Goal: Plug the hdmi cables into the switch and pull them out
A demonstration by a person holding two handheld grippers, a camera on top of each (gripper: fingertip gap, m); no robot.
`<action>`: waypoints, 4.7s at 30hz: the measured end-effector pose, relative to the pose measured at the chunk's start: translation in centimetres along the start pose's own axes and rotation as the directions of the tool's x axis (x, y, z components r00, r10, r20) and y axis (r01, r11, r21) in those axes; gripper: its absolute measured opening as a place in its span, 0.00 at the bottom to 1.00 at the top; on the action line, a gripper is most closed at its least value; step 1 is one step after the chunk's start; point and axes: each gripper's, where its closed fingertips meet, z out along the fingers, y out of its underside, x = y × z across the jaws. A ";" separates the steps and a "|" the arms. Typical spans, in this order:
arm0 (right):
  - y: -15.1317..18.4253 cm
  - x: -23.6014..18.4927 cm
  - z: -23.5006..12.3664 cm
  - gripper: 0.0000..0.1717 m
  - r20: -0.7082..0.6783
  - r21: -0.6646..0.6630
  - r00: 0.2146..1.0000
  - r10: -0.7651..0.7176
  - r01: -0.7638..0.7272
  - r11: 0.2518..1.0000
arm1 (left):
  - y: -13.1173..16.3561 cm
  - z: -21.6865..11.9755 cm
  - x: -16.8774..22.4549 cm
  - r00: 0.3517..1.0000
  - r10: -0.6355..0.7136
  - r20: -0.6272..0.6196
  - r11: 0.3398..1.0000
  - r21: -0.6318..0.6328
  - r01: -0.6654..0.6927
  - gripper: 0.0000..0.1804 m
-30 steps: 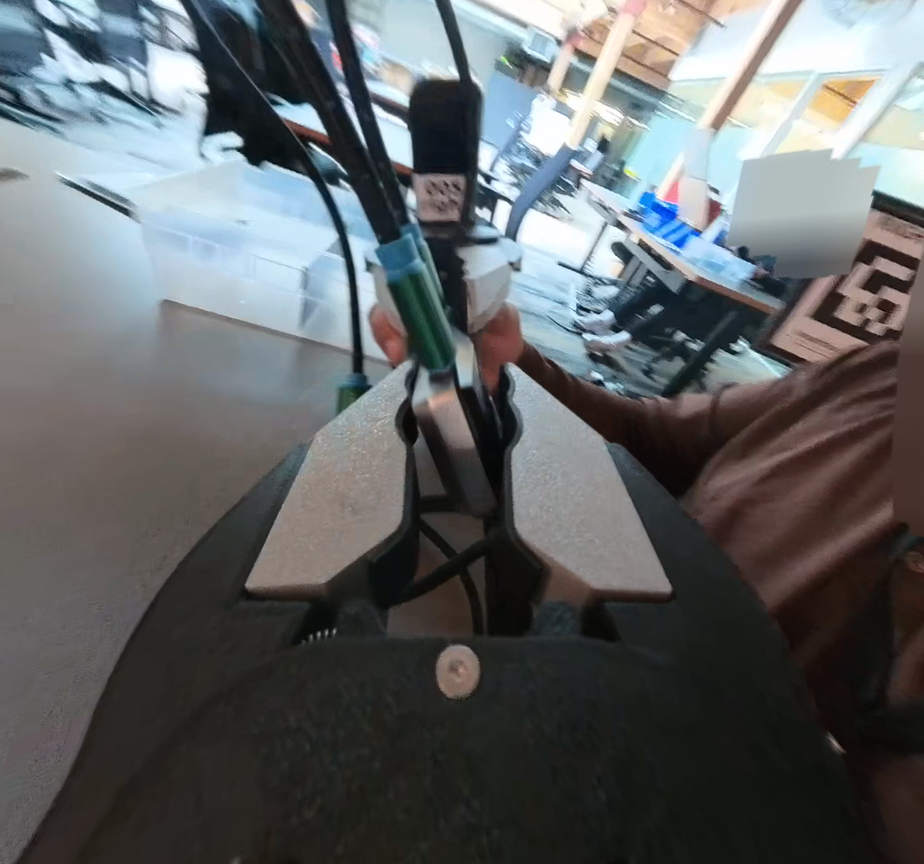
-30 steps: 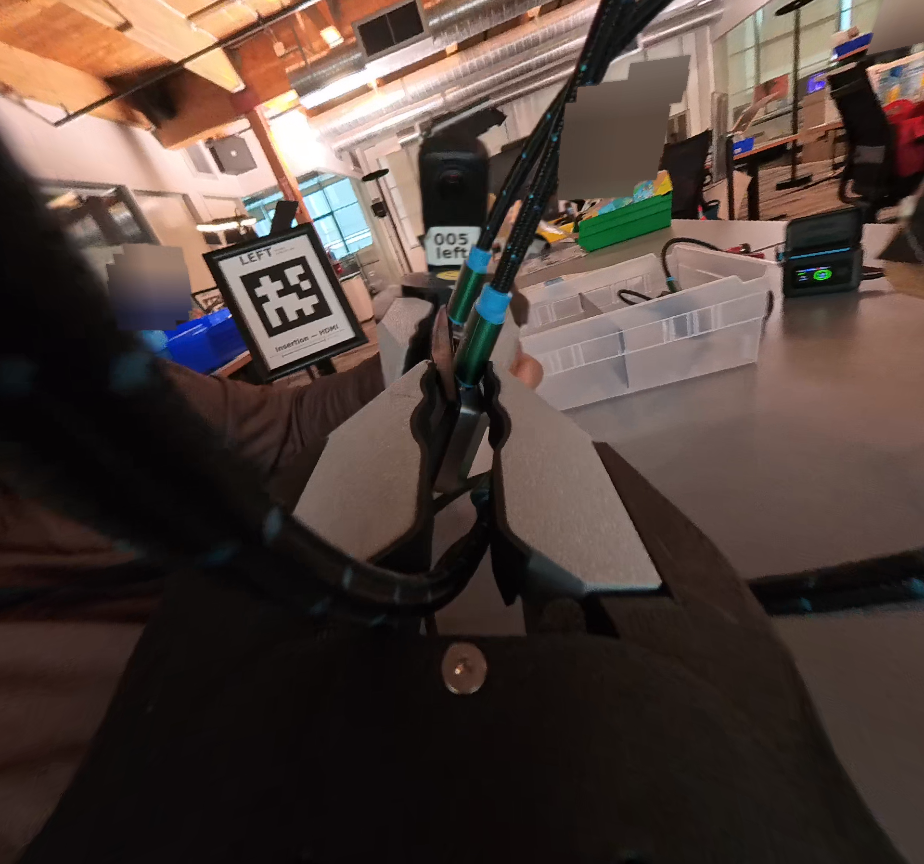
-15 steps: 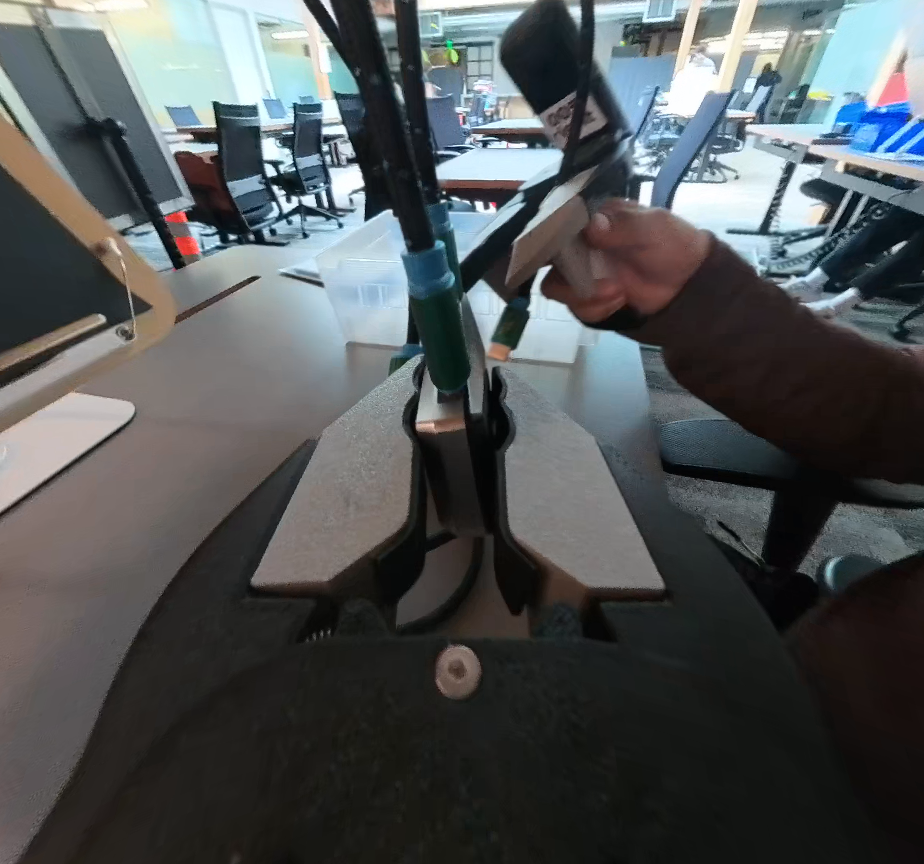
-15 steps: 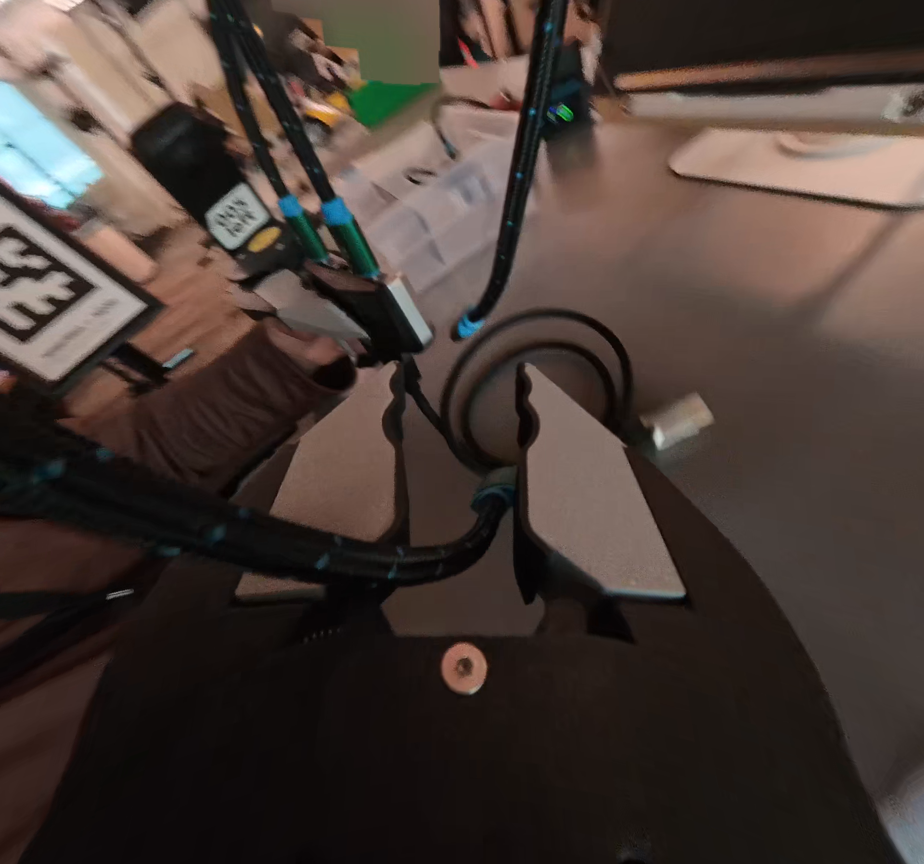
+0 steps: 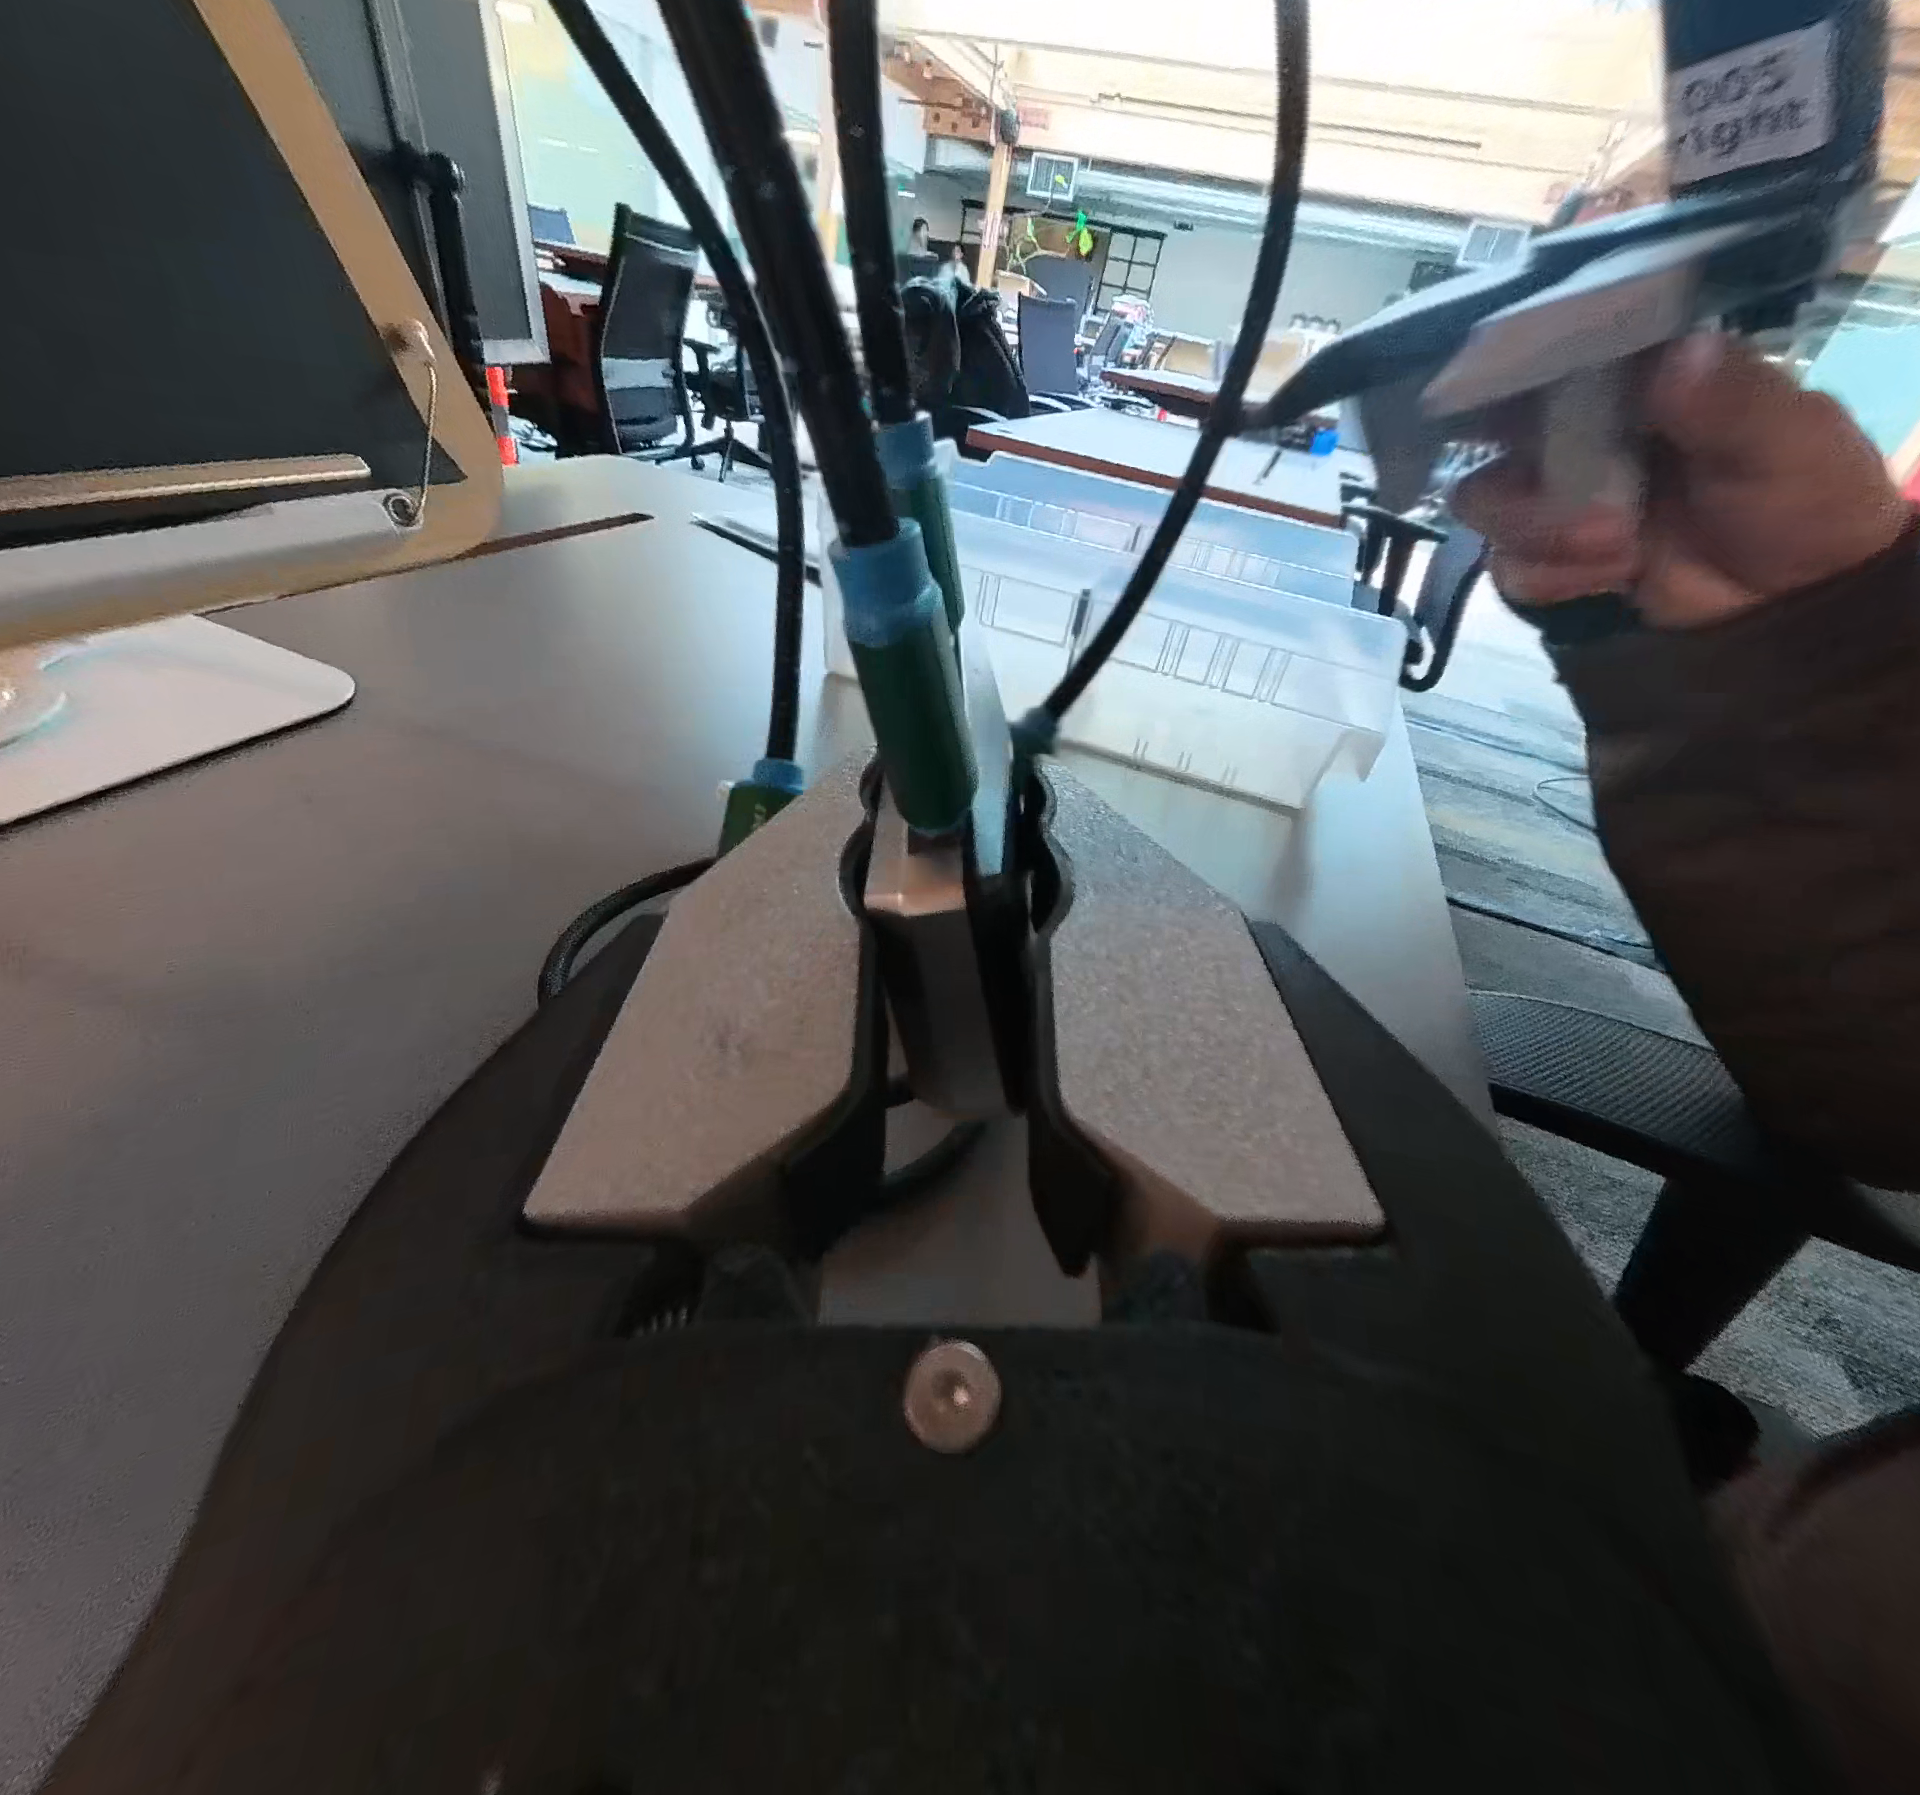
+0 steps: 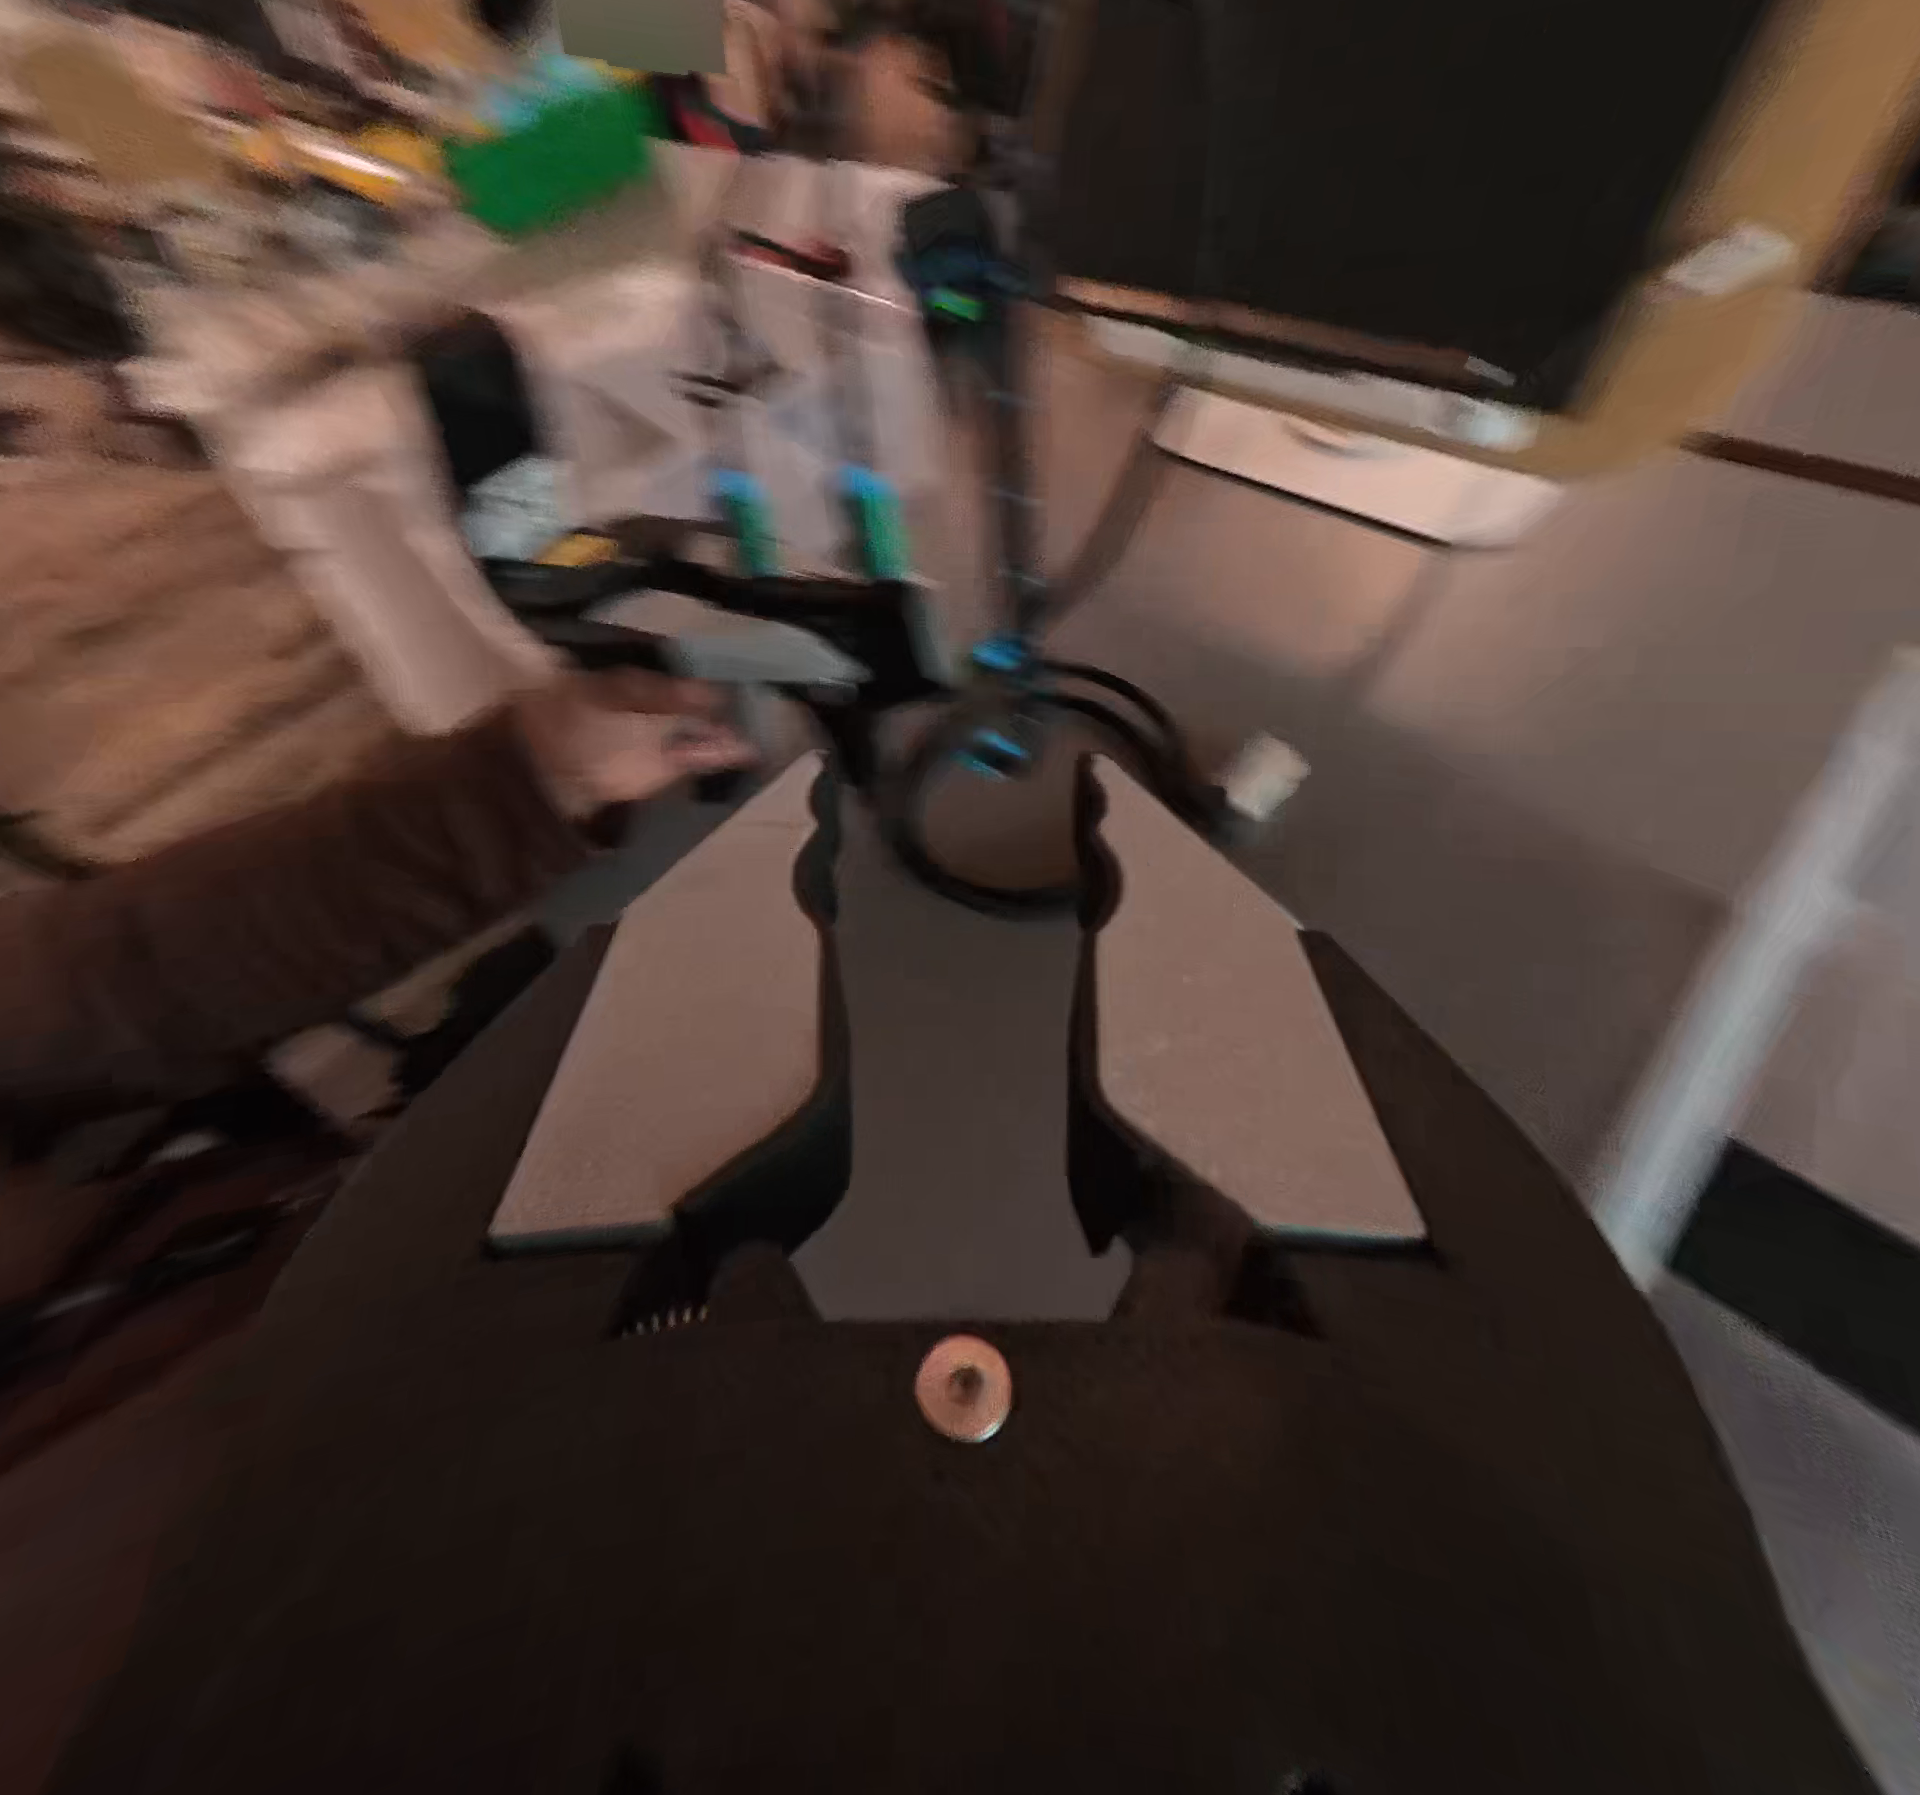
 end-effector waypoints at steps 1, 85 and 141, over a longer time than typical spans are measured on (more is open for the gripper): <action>-0.8 -2.8 -0.3 0.19 0.127 0.045 0.992 -0.026 0.021 0.999 | 0.1 0.0 0.1 1.000 0.002 -0.001 1.000 -0.004 -0.002 0.12; 3.4 -5.0 10.1 0.05 0.428 0.092 0.902 -0.060 0.022 0.996 | 2.6 -0.1 6.4 0.868 -0.293 -0.400 0.951 -0.214 0.222 0.11; 2.9 10.0 -8.1 0.06 -0.015 0.064 0.985 0.171 -0.170 0.983 | 0.3 0.1 2.5 0.990 -0.071 -0.125 0.997 0.024 0.075 0.11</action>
